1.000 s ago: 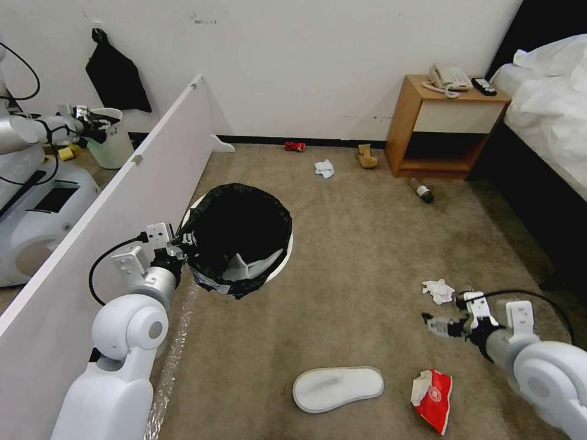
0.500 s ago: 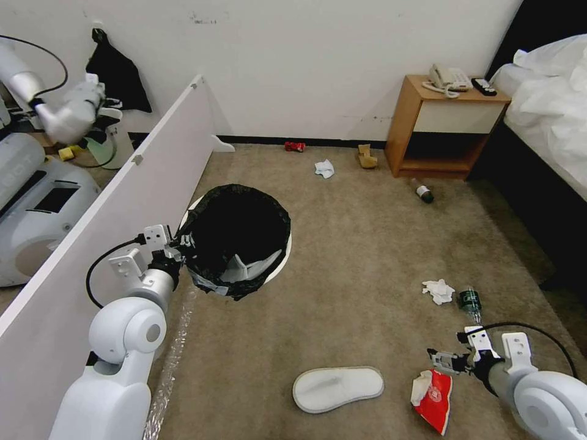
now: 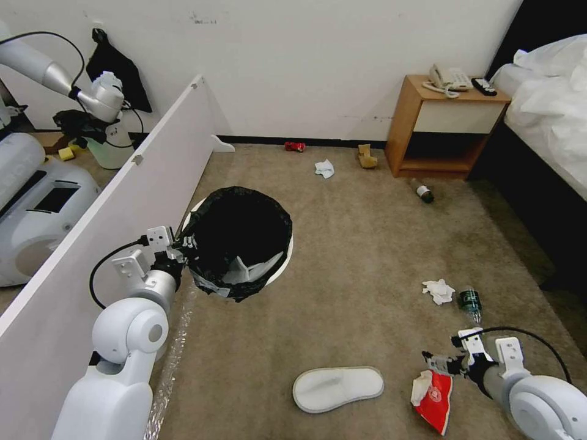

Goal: Pick up the trash bin and place the garbage on the floor into it.

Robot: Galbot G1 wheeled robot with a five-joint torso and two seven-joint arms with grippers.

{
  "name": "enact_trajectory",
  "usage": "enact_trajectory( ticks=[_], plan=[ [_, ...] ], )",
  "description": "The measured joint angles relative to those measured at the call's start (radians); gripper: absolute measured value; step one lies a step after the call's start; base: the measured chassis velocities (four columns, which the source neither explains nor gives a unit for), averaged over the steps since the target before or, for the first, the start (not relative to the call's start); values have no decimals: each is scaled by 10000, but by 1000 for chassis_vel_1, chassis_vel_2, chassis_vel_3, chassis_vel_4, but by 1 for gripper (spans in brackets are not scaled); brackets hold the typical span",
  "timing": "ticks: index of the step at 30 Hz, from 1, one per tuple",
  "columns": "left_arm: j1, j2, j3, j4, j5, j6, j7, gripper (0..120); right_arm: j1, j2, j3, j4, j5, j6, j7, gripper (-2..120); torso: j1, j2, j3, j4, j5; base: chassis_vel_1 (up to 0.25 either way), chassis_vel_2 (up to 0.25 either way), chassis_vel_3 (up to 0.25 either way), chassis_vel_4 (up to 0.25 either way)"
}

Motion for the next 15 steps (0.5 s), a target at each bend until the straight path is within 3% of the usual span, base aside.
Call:
enact_trajectory(
  ticks=[15],
  plan=[
    [124,-15,-11,-53,44,-21,0,4,336,223,-138,-775,137,-21,-96,100,0,0,0,0,-1,0,0,0,0]
  ],
)
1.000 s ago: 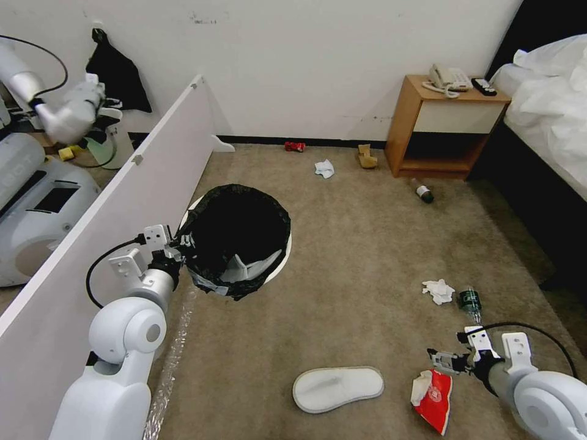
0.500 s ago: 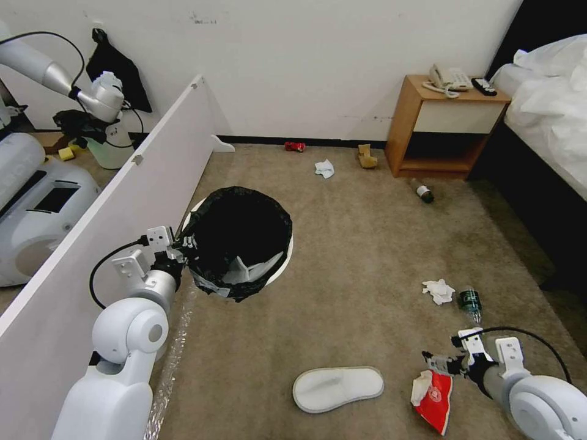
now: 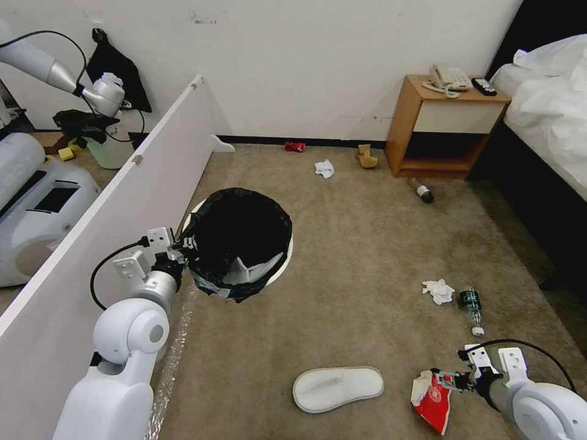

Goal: Pick up the trash bin and place the garbage on the floor into it.

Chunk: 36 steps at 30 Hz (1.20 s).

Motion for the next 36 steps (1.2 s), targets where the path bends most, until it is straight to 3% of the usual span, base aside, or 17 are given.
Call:
enact_trajectory(
  ticks=[18,36],
  plan=[
    [33,14,64,-17,77,-3,-24,4,1561,915,-1067,-1912,143,644,-402,100,0,0,0,0,1,0,0,0,0],
    [83,77,37,-108,63,-3,-39,4,1464,1143,-898,-2820,-142,881,-589,100,0,0,-1,-1,0,0,0,0,0]
  ],
)
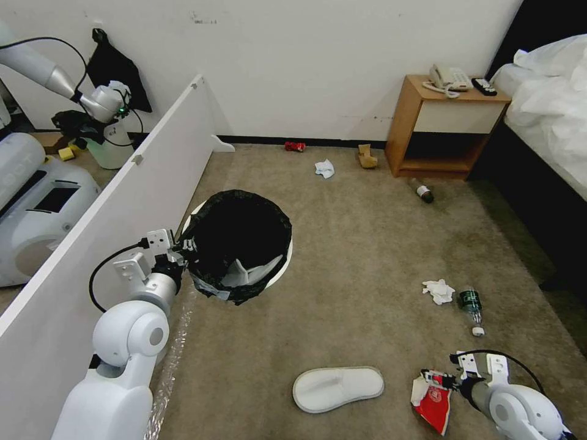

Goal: Pick up the trash bin and place the garbage on the floor into it.

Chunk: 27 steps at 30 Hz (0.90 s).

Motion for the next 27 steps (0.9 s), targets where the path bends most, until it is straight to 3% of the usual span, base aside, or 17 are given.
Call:
enact_trajectory(
  ticks=[21,27],
  plan=[
    [99,-12,-20,-107,15,-10,-15,4,375,285,-468,-860,-720,123,-392,98,0,0,1,1,0,0,0,0,0],
    [72,-14,-19,-107,16,-28,-15,4,542,362,-660,-1101,-932,136,-483,78,0,0,1,1,0,0,0,0,0]
  ],
)
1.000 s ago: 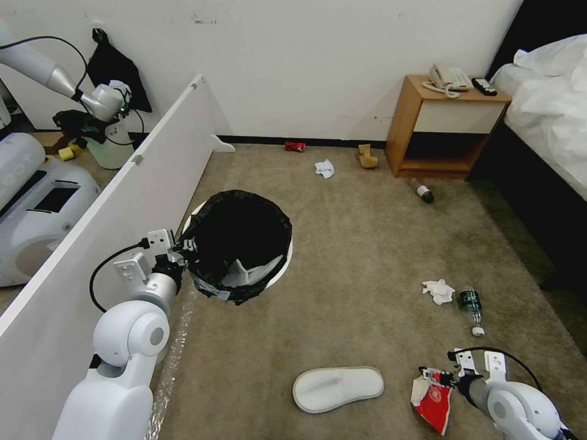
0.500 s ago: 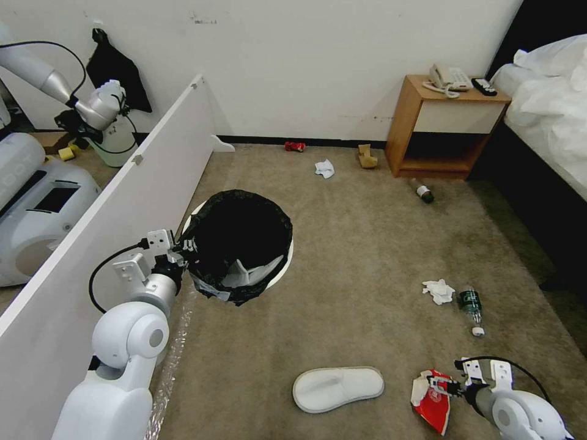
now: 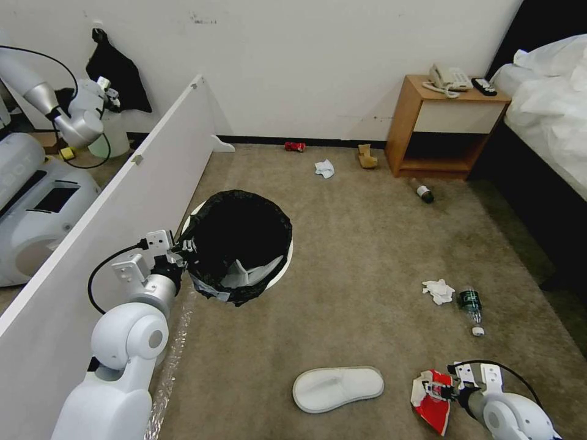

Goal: Pick up the trash bin and place the garbage on the floor into it.

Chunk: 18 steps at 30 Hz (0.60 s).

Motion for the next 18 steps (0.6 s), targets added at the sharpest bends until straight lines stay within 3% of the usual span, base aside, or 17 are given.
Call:
enact_trajectory(
  ticks=[3,5,9,18],
  plan=[
    [-16,-13,4,6,3,-8,0,4,68,19,-32,-92,-36,8,-23,68,0,0,0,0,0,0,0,0,0],
    [-34,-19,13,52,10,-17,4,4,129,29,-34,-197,-79,79,-73,54,0,0,0,0,0,0,0,0,0],
    [-55,-21,17,87,19,-23,5,4,154,18,-34,-240,-114,139,-116,48,0,0,0,0,0,0,0,0,0],
    [-162,-86,64,226,77,-48,22,4,265,-30,-23,-369,-170,302,-168,10,0,0,0,0,0,0,0,0,0]
  ],
)
